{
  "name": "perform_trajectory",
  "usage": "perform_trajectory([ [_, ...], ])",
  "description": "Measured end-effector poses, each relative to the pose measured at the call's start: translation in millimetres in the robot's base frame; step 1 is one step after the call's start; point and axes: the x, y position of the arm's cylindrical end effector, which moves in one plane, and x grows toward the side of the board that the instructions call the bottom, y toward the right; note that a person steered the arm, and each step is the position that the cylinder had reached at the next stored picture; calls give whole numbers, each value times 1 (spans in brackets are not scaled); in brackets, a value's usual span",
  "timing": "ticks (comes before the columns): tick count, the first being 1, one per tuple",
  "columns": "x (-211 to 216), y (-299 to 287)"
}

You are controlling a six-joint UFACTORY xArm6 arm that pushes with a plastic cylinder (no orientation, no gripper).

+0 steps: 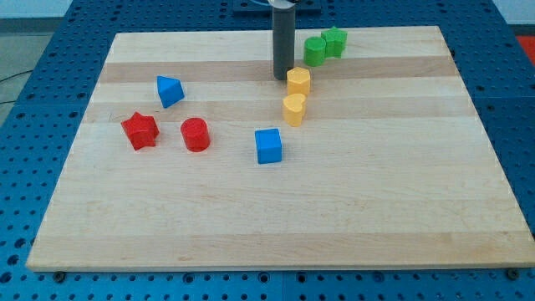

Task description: Place the red circle to the left of the blue triangle

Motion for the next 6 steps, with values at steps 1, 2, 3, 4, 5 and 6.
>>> perform_trajectory([
  [1, 0, 0],
  [2, -13, 1],
  [3, -6, 14],
  [4, 29, 38],
  [5, 73, 15],
  [6, 115, -7],
])
